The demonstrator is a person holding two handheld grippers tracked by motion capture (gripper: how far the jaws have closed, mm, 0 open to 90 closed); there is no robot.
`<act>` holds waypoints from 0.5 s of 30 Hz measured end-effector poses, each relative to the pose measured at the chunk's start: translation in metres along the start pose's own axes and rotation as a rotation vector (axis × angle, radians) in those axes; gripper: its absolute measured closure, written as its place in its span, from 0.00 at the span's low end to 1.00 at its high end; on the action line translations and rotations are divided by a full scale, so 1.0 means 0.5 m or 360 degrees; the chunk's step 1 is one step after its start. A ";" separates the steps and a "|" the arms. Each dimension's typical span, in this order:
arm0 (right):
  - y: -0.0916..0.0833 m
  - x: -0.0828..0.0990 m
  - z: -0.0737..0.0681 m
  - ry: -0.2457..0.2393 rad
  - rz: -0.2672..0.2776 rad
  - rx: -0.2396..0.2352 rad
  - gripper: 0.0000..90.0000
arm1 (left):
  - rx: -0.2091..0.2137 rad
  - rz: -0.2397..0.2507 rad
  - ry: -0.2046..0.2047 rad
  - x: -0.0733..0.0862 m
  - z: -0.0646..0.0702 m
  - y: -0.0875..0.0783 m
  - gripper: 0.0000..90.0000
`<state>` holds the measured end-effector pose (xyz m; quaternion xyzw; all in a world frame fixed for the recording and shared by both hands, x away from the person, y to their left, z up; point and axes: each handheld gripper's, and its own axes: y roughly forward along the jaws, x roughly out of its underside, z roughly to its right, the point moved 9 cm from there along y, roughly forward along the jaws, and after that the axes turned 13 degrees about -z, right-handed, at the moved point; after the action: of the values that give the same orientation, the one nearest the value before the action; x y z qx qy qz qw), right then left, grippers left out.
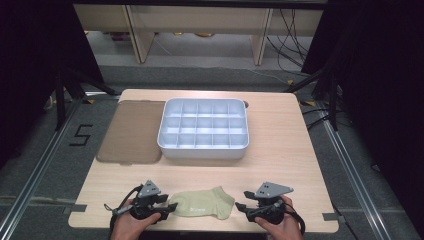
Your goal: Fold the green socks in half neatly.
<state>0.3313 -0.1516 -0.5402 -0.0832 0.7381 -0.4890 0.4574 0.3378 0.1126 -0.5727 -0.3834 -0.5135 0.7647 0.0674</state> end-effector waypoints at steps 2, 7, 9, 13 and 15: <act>0.000 0.000 -0.001 0.0002 -0.0001 -0.0006 0.55 | -0.0006 -0.0006 0.0001 0.000 0.000 0.003 0.59; 0.004 -0.007 -0.006 -0.0023 0.0014 -0.0010 0.55 | -0.0024 0.0019 0.0002 -0.004 0.007 0.015 0.77; 0.004 -0.006 -0.007 -0.0023 0.0000 -0.0017 0.55 | -0.0017 0.0020 0.0007 -0.005 0.008 0.016 0.81; 0.012 -0.019 -0.019 -0.0048 0.0014 -0.0044 0.59 | -0.0001 0.0055 0.0031 -0.008 0.015 0.010 0.90; 0.014 -0.021 -0.023 -0.0053 0.0006 -0.0058 0.62 | -0.0007 0.0055 0.0033 -0.008 0.016 0.008 0.91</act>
<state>0.3309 -0.1347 -0.5385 -0.0984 0.7394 -0.4732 0.4688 0.3368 0.1028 -0.5726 -0.4003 -0.5078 0.7606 0.0587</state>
